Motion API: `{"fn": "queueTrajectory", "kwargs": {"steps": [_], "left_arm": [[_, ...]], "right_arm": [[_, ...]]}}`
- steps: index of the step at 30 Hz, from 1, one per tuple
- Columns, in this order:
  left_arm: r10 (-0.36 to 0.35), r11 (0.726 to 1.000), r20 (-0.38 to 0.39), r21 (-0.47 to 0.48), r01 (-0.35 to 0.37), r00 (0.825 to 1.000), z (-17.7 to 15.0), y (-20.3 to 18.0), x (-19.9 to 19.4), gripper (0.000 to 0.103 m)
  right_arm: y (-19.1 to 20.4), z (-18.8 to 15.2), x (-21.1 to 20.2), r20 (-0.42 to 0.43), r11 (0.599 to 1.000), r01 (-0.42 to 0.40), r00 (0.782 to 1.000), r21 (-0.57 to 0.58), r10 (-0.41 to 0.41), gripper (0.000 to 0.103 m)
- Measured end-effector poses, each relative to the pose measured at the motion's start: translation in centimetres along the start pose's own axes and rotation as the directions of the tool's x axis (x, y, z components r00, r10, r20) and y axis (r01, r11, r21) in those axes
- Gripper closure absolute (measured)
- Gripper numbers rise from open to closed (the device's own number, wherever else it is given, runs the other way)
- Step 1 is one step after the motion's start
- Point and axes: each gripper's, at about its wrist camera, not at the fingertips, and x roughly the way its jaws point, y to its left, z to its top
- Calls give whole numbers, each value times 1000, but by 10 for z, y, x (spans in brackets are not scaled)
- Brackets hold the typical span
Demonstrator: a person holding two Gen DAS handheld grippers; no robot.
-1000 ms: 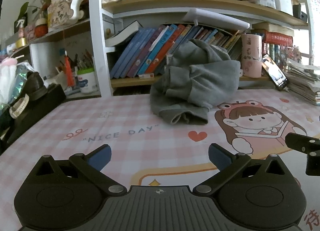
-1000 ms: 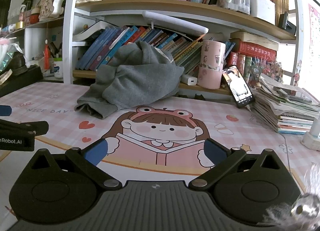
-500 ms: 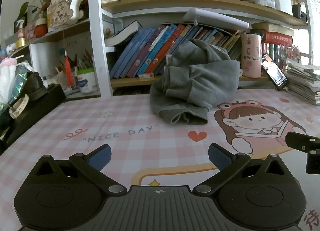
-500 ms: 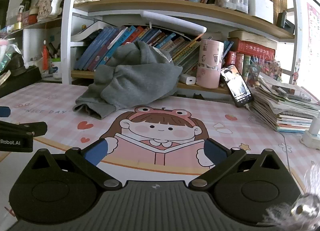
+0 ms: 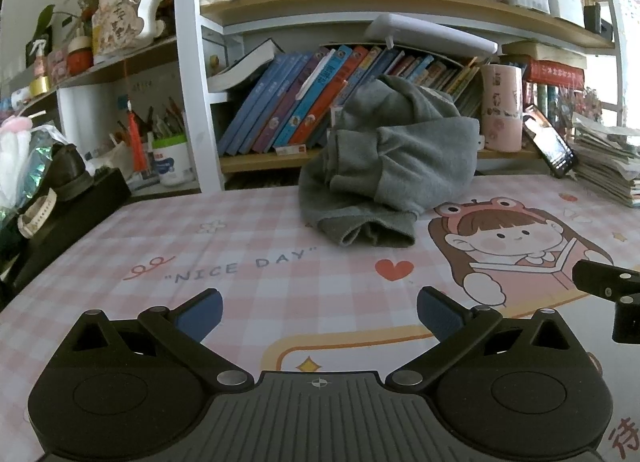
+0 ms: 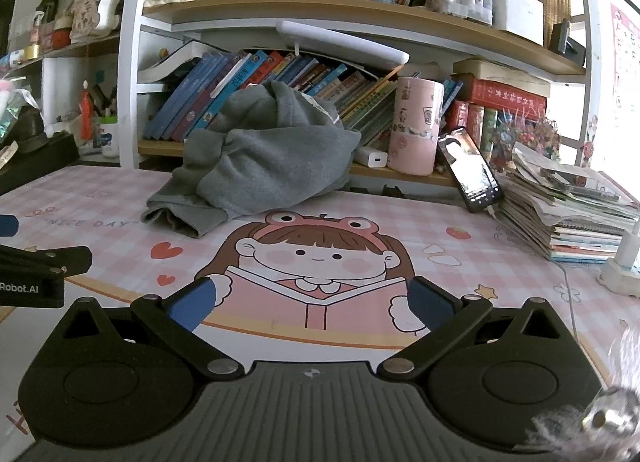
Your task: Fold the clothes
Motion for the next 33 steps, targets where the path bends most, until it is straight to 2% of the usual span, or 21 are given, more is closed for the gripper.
{"fn": "queueTrajectory", "kwargs": {"steps": [33], "left_arm": [[-22, 1000, -5, -7, 21, 1000, 1, 1, 2, 0]], "right_arm": [[1, -1, -1, 9, 1000, 1, 1000, 3, -1, 0]]}}
